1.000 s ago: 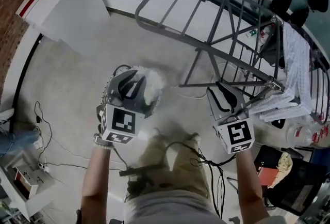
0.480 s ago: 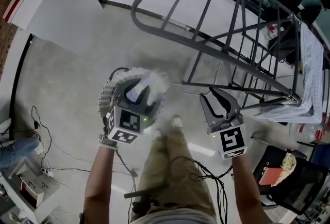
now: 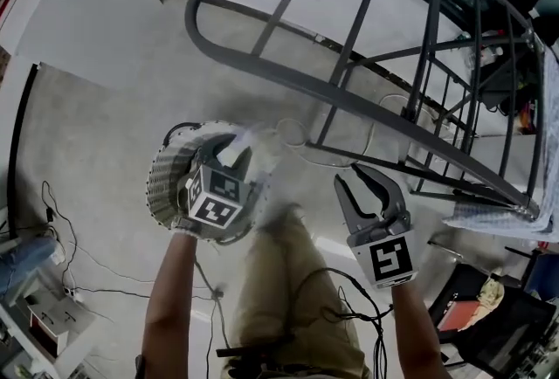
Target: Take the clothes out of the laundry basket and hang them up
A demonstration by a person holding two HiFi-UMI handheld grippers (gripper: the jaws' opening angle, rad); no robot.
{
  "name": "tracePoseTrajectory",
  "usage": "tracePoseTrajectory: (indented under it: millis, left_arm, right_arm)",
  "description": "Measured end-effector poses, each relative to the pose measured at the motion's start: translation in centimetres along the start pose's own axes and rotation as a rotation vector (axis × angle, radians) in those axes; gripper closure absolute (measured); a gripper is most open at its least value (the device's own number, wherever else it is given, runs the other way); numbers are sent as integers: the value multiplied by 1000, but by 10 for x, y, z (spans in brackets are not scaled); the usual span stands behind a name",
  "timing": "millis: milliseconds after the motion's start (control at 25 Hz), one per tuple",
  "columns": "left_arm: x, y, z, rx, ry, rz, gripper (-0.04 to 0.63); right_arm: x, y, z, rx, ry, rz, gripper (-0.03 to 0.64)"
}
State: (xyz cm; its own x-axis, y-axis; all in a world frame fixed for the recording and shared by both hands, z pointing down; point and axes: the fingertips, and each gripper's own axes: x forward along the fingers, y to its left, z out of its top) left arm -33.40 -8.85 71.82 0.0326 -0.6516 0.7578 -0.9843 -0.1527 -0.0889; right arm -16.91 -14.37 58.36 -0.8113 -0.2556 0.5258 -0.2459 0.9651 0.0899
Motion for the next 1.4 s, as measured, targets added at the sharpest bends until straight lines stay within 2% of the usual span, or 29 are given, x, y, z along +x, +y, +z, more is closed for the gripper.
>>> tracePoseTrajectory:
  millis: [280,520,720,840,960,1040,1120,1160,1240,1400]
  left_arm:
    - [93,12,-59,21,108,-12,434]
    - [144,12,-106,162,184,-38,405]
    - [167,10,-122,253,217,-46,394]
    - [176,10,-124,266,218,-48,393]
    - [180,11,-124,291,216,-41,411]
    - [179,11,-122,319,217,-30,447]
    - [175,12,-121,311,214,-22,486]
    - [172,13,-122,287,213,-18,536]
    - [164,15,-123,227,213,-7,575]
    - [132,21,-110,153,195,29,583]
  right_arm:
    - [43,-13,-49,-4,10,13,502]
    - [69,-11,-88,5,15,17,502]
    - [82,-12,-115,23,25,15,502]
    - [86,-11,-123,21,30,15,502]
    - [85,-9,-131,37,37,13,502]
    - [83,-9,-135,49,39,7,502]
    - [79,-8,-138,57,43,5,502]
    - [77,-6,-139,59,44,8,502]
    - [74,-3,-137,63,44,13,502]
    - [65,2,-127,85,49,26,502]
